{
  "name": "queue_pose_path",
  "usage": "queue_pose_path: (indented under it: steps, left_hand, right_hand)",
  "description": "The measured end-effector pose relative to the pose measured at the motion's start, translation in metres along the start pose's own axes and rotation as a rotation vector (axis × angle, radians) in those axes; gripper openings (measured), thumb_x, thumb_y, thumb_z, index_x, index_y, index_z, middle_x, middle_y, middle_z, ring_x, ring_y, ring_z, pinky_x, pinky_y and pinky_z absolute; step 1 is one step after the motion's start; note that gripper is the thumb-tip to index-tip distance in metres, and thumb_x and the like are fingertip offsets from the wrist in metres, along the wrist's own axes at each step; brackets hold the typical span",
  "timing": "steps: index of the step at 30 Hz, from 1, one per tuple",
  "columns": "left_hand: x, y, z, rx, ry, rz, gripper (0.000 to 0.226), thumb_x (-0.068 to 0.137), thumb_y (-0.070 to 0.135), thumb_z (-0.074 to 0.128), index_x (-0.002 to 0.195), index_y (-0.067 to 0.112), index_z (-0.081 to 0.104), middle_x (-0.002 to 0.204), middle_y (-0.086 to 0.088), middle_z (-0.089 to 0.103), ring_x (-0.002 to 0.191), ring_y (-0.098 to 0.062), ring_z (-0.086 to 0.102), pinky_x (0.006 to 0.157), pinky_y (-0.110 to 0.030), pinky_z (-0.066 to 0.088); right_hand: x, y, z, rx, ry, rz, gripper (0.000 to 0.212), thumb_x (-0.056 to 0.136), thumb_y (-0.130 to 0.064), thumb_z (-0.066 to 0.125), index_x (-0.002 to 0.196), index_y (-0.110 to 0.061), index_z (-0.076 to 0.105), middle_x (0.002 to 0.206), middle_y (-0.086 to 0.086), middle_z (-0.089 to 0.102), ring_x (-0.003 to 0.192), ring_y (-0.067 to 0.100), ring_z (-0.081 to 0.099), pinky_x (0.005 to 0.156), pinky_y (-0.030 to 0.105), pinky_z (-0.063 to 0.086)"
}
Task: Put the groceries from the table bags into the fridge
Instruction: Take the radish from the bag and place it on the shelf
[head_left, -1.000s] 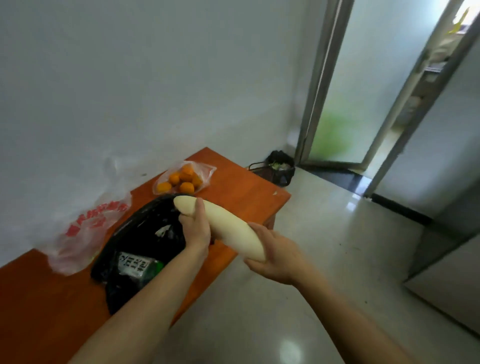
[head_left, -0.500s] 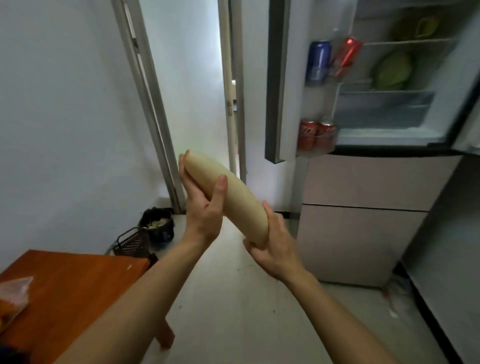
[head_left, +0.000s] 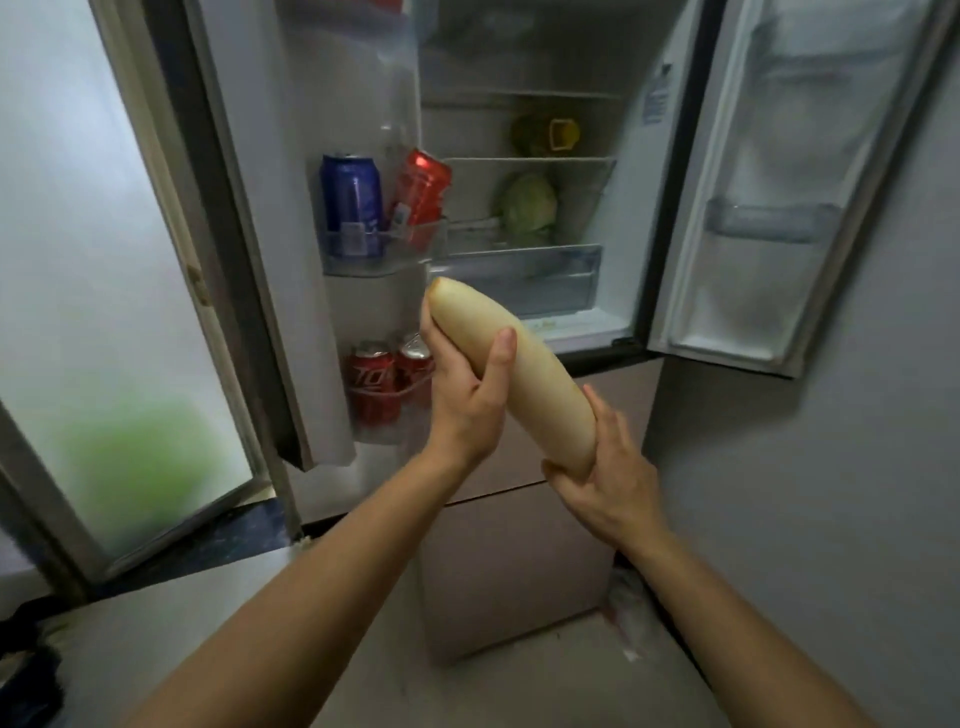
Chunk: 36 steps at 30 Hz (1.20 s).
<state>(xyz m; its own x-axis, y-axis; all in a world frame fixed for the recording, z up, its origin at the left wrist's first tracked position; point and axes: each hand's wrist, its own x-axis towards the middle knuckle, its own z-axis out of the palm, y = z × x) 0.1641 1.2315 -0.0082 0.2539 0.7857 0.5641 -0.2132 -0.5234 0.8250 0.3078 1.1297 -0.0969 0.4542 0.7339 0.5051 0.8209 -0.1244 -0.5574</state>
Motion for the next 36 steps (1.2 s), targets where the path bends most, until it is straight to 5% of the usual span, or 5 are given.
queue_pose_path:
  steps: [4,10,16,29,36]
  left_hand:
    - [0.053,-0.025,0.068,-0.035,-0.107,-0.033,0.083,0.099,0.042,0.056,0.156,0.028,-0.003,0.132,0.007,0.045,0.112,0.004,0.053,0.098,-0.029,0.049]
    - [0.149,-0.094,0.143,0.008,-0.102,-0.094,0.092,0.086,0.064,0.054,0.156,0.03,0.006,0.147,-0.001,0.043,0.128,-0.017,0.05,0.108,-0.044,0.045]
    - [0.261,-0.147,0.188,0.094,0.053,-0.193,0.071,0.095,0.055,0.053,0.15,0.018,0.025,0.135,0.002,0.05,0.121,-0.016,0.054,0.103,-0.049,0.048]
    - [0.436,-0.255,0.166,0.897,0.174,-0.215,0.071,0.097,0.062,0.03,0.137,0.006,0.049,0.132,-0.021,0.056,0.125,-0.039,0.049,0.103,-0.05,0.042]
    - [0.504,-0.31,0.15,1.273,0.065,-0.308,0.063,0.103,0.055,0.023,0.135,0.006,0.047,0.139,-0.024,0.049,0.128,-0.042,0.044,0.102,-0.052,0.038]
  right_hand:
    - [0.047,0.052,-0.02,-0.085,0.091,0.061,0.102,0.078,-0.048,0.076,0.154,-0.044,0.008,0.133,-0.003,0.041,0.105,0.024,0.059,0.079,0.039,0.05]
    - [0.146,0.133,-0.014,-0.093,0.127,0.05,0.093,0.082,-0.059,0.071,0.153,-0.043,0.014,0.138,-0.003,0.04,0.112,0.022,0.056,0.084,0.043,0.051]
    - [0.293,0.185,-0.009,-0.092,0.059,-0.072,0.088,0.078,-0.062,0.071,0.152,-0.043,0.026,0.129,-0.002,0.05,0.108,0.022,0.057,0.08,0.035,0.046]
    - [0.552,0.186,0.044,-0.222,-0.168,-0.266,0.087,0.077,-0.059,0.073,0.152,-0.046,0.03,0.136,0.006,0.054,0.125,0.03,0.053,0.091,0.038,0.045]
    - [0.654,0.176,0.103,-0.317,-0.233,-0.305,0.083,0.075,-0.059,0.074,0.148,-0.042,0.039,0.133,0.007,0.058,0.121,0.031,0.056,0.092,0.039,0.046]
